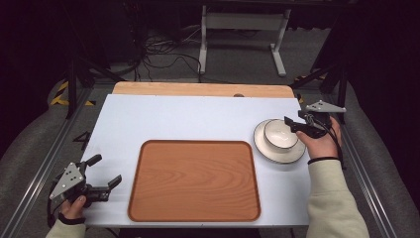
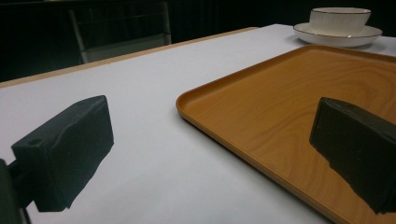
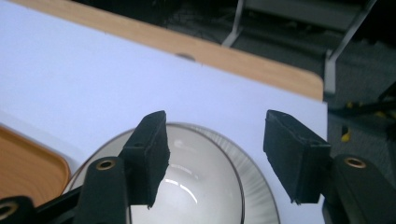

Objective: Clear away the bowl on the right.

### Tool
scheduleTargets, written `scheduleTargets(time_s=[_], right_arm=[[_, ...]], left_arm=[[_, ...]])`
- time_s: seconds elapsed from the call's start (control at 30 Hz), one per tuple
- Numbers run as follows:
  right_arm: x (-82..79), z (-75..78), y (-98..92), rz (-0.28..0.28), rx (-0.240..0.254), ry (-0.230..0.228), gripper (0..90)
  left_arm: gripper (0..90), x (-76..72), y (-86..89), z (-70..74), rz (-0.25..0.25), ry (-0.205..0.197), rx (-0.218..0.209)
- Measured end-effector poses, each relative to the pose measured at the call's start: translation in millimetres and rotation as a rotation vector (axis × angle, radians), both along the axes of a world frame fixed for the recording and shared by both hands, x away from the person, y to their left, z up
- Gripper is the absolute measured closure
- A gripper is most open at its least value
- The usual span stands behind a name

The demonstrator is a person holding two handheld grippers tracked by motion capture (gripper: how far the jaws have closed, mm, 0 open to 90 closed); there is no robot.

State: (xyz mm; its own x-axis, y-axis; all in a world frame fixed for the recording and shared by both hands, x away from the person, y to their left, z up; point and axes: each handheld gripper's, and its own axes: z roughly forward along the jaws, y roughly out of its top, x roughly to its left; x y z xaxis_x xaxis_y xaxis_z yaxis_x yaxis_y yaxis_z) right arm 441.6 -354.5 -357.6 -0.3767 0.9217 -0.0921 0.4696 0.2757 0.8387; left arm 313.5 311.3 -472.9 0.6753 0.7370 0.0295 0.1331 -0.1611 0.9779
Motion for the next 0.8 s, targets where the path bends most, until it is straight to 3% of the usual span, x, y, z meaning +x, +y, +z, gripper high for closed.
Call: scheduleTargets(time_s=[0.3,0.4,0.43,0.5,0.8], right_arm=[[16.7,-13.0,-6.2,-0.026,-0.036,0.181,44.4],[21.4,-17.4,-7.5,-0.044,-0.057,0.267,44.4],[21.4,-17.4,-7.5,-0.044,-0.057,0.267,44.4],[24.7,-23.7,-9.2,-0.075,-0.046,0.334,47.1],[30.2,-33.9,-11.5,-0.1,-0.01,0.422,52.8]], left_arm=[[0.3,0.1,0.0,0.1,0.0,-0.002,0.004],[0.3,0.1,0.1,0.1,-0.001,-0.001,0.004],[0.3,0.2,0.1,0.1,-0.001,-0.002,0.004],[0.3,0.1,0.1,0.2,-0.001,0.0,0.004],[0.3,0.2,0.3,0.3,-0.004,0.0,0.008]])
